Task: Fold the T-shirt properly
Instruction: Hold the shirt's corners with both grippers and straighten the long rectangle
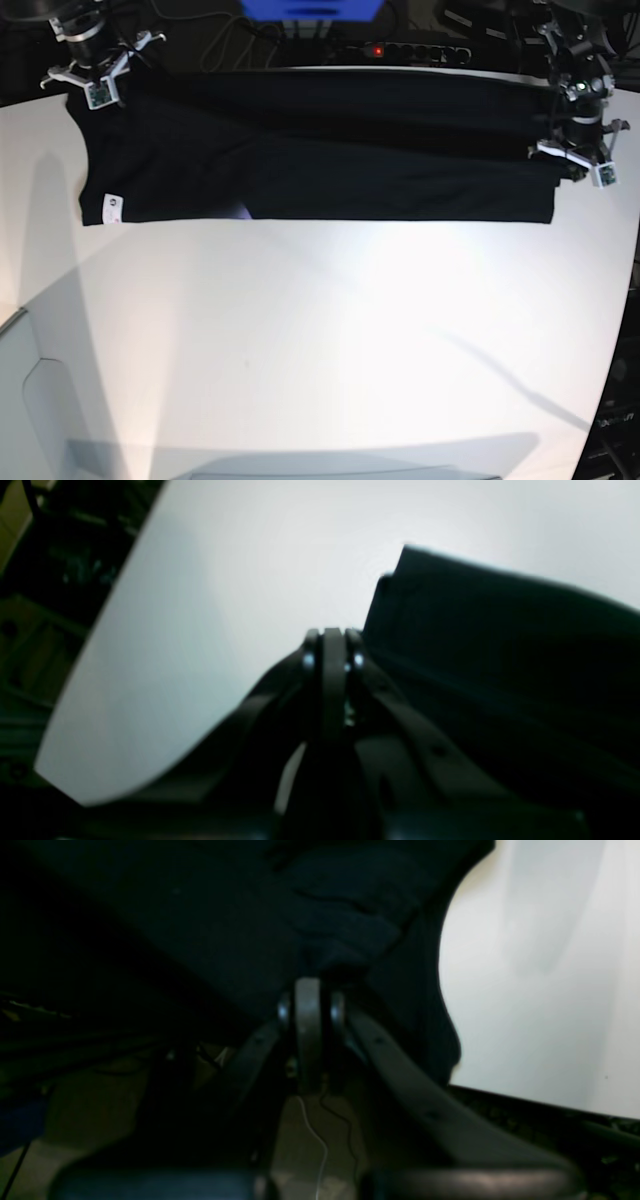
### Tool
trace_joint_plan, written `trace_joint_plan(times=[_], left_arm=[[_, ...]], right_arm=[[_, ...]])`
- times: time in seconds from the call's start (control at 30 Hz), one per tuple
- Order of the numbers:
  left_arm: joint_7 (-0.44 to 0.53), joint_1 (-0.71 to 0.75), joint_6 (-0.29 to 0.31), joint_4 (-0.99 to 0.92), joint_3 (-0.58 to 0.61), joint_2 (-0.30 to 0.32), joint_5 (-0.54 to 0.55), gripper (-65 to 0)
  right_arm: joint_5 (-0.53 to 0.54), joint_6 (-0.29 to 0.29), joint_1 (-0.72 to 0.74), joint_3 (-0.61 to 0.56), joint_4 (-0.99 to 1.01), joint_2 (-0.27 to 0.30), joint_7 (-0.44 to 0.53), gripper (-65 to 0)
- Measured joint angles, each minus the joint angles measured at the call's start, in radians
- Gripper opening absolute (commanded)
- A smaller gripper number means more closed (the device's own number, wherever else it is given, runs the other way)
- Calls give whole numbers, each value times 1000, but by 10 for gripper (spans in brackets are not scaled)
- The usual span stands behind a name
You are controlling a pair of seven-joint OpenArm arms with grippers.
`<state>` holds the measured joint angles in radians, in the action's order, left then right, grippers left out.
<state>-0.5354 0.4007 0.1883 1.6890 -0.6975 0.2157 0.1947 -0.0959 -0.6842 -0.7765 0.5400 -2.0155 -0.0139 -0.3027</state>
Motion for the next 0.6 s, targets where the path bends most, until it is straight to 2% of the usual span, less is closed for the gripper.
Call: trace_joint_plan(times=[0.6], left_arm=[[8,40,3,-18,-21,-4,0,-649]], right_arm=[[0,0,11,-4,0,0,-6,-650]])
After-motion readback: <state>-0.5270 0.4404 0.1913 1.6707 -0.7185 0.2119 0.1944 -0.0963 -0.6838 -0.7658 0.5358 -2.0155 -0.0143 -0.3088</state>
